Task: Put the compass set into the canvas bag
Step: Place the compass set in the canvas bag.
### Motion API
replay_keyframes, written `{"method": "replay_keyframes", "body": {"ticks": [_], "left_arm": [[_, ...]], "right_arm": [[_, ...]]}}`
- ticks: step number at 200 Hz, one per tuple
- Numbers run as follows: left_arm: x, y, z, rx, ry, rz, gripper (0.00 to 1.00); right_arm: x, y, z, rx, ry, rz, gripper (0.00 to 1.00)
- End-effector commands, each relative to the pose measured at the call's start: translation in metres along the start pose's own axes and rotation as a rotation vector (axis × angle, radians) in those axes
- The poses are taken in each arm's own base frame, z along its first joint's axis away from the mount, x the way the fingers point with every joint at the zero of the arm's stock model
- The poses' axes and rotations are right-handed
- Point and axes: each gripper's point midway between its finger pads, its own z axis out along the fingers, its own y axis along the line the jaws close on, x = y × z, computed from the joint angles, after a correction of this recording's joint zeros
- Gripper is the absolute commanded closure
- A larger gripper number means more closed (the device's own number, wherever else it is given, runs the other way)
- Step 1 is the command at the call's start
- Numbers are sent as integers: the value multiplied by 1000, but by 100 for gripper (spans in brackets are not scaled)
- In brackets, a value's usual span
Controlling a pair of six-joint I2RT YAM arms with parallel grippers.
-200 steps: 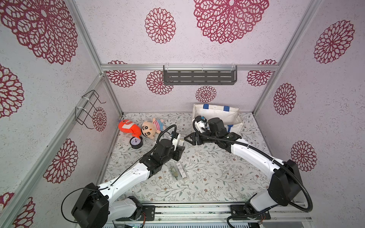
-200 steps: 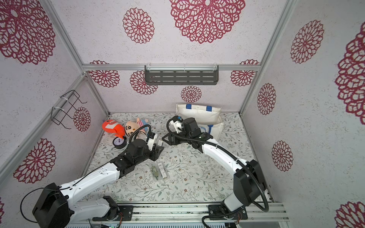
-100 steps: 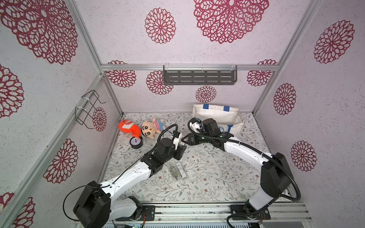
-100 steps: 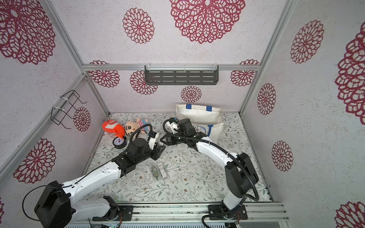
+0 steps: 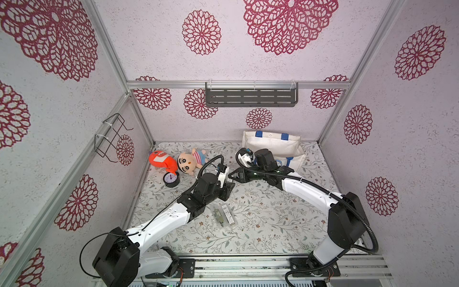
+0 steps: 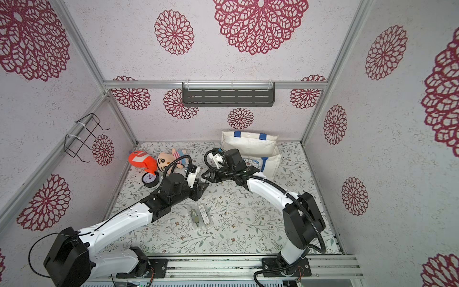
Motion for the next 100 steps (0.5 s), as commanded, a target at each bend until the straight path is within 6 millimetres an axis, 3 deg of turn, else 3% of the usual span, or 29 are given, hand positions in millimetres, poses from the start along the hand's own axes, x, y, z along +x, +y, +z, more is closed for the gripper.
{"method": "replay_keyframes", "body": {"ticks": [1, 49, 100], "left_arm": [[-21, -9, -4, 29, -61, 33, 45], [-18, -6, -7, 19, -70, 25, 17], [-11, -4, -20, 20, -80, 5, 9]], "right_arm": [[-19, 3, -5, 36, -64, -22, 100], [-27, 0, -12, 76, -92, -36, 100], [-51, -12, -42, 161, -151, -67, 100]]}}
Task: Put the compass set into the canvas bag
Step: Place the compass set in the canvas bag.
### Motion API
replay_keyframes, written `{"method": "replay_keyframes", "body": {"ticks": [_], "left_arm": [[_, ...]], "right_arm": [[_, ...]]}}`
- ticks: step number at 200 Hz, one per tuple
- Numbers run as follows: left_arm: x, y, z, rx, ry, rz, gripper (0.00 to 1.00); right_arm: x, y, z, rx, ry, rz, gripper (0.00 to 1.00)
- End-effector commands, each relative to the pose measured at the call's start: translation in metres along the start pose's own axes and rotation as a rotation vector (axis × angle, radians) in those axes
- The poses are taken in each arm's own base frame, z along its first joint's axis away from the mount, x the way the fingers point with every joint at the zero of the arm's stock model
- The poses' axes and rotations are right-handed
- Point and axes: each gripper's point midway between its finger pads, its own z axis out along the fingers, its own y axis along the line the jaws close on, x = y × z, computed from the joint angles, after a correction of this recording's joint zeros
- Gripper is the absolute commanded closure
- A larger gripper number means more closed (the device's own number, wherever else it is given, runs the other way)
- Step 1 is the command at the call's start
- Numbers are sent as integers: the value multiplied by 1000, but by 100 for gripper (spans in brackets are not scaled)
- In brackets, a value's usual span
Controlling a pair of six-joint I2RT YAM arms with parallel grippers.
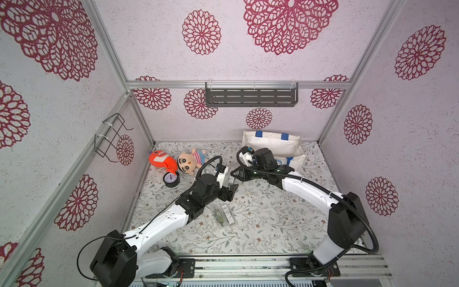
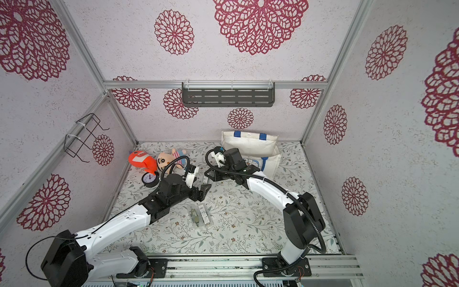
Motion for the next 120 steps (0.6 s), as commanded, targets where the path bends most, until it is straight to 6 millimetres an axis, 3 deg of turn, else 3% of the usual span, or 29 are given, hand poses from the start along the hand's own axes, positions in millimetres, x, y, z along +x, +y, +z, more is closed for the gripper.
{"method": "replay_keyframes", "body": {"ticks": [1, 29, 54, 91, 120], "left_arm": [[-6, -3, -11, 13, -41, 7, 9], [3, -1, -15, 7, -20, -24, 10], [14, -2, -13, 16, 16, -73, 11], [25, 1, -11, 6, 46, -117, 12], [30, 4, -8, -12, 70, -124, 12]], "right_arm": [[-41, 7, -35, 27, -116, -64, 100], [-73, 6, -71, 67, -210, -96, 100], [-108, -3, -117, 127, -329, -119, 100], [-153, -36, -183, 251, -499, -107, 100], [-172, -74, -208, 337, -553, -70, 100]]}}
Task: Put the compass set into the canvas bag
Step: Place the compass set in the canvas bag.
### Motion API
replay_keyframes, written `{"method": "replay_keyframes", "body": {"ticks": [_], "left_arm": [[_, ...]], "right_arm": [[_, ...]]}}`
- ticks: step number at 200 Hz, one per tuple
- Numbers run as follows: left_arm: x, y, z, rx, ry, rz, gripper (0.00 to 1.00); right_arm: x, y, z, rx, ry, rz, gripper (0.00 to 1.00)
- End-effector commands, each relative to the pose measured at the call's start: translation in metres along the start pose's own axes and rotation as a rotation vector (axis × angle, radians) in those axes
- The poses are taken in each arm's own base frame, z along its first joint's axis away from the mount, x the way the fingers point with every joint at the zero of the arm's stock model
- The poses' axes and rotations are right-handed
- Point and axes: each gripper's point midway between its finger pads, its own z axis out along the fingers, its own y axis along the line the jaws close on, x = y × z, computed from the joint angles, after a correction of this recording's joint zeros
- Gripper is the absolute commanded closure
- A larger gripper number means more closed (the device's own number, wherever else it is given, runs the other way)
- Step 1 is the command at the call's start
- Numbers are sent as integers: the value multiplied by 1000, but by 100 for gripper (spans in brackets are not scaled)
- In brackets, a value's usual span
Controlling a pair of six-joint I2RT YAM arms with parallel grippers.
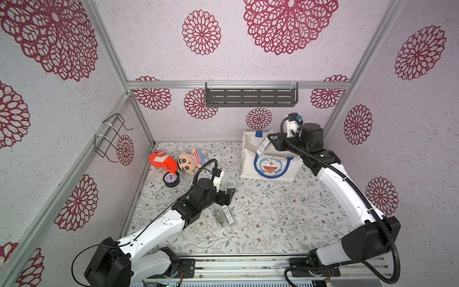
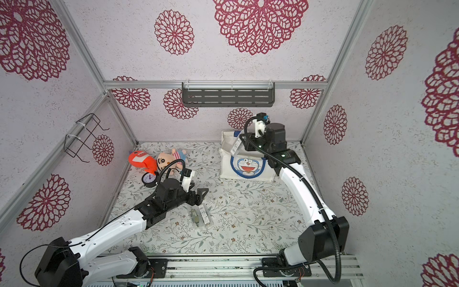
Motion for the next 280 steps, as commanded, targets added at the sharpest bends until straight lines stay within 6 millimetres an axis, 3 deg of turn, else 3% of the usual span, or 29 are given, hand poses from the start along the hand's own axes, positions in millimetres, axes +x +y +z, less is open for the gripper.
{"method": "replay_keyframes", "body": {"ticks": [1, 41, 71, 107, 173, 263, 280], "left_arm": [[9, 3, 3, -14, 30, -17, 12], [16, 5, 5, -24, 62, -41, 12], [24, 8, 8, -39, 89, -45, 13], [22, 7, 11, -37, 99, -57, 13], [26, 10, 17, -59, 125, -75, 13], [34, 12, 22, -67, 154, -83, 13], [34, 12, 22, -70, 158, -82, 13]], "right_arm": [[-27, -23, -7, 64, -68, -23, 100], [-34, -67, 8, 160, -55, -4, 100], [-9, -95, 32, 233, 35, -8, 100], [19, -125, 44, 327, 111, -30, 100], [76, -148, 73, 386, 260, -47, 100], [123, -161, 96, 407, 371, -38, 100], [126, -163, 97, 414, 379, -38, 83]]}}
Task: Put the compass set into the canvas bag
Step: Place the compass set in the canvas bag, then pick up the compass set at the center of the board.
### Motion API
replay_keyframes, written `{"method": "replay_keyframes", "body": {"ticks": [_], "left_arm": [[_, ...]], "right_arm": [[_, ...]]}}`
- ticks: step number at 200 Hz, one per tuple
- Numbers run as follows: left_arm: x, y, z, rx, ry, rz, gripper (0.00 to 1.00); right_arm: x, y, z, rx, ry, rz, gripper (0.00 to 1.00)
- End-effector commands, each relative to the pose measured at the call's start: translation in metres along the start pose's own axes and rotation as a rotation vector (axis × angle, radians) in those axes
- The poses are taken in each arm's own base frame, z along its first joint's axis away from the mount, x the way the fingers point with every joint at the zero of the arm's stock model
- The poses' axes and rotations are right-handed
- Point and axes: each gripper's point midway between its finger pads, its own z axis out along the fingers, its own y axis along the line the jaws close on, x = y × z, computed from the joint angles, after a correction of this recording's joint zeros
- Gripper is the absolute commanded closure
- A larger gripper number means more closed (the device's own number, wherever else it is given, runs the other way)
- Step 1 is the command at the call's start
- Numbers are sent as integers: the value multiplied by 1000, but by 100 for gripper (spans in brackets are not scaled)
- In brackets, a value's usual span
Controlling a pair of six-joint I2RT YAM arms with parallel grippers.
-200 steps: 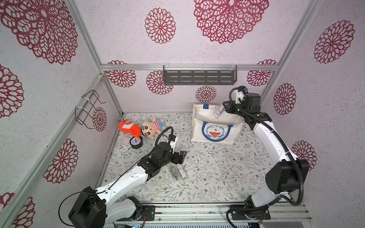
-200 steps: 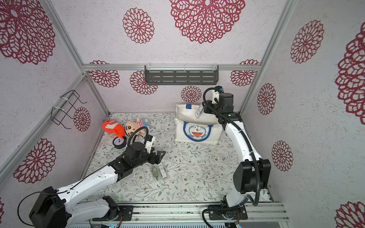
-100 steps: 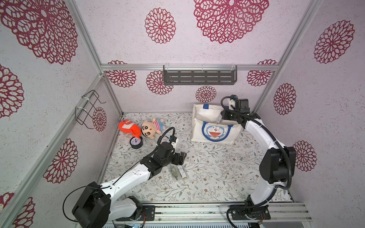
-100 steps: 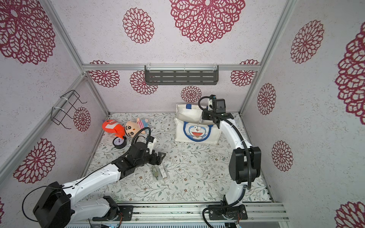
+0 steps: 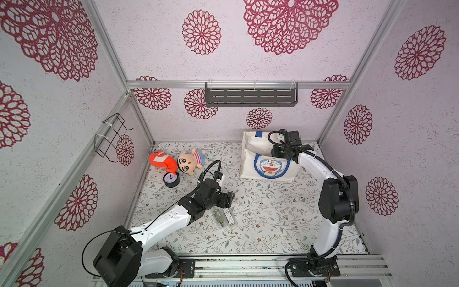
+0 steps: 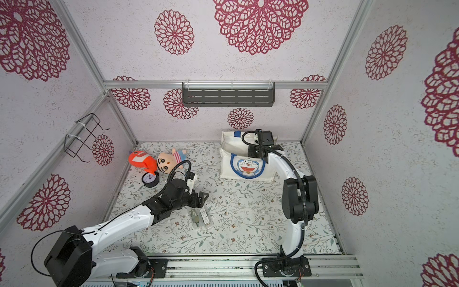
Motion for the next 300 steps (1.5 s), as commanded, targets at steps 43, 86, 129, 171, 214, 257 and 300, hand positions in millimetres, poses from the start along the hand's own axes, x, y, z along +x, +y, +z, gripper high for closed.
{"method": "replay_keyframes", "body": {"ticks": [43, 86, 129, 171, 214, 257, 300], "left_arm": [[-8, -2, 0, -11, -5, -3, 13], [-12, 3, -4, -52, -2, -8, 12], [-11, 15, -9, -118, 6, -47, 11], [5, 31, -16, -218, 73, -159, 12], [35, 40, -31, -301, 169, -327, 14], [66, 49, -45, -431, 242, -447, 16], [93, 46, -39, -500, 288, -529, 16]], "right_arm": [[-3, -1, -4, 24, -9, -33, 58], [-13, 2, -16, 26, -26, -41, 46], [-44, 10, -57, 20, -126, -54, 38], [-67, 29, -115, -19, -259, -51, 36], [-61, 65, -173, -107, -387, -82, 34], [-22, 113, -201, -239, -448, -157, 33], [5, 137, -204, -332, -431, -208, 33]]}}
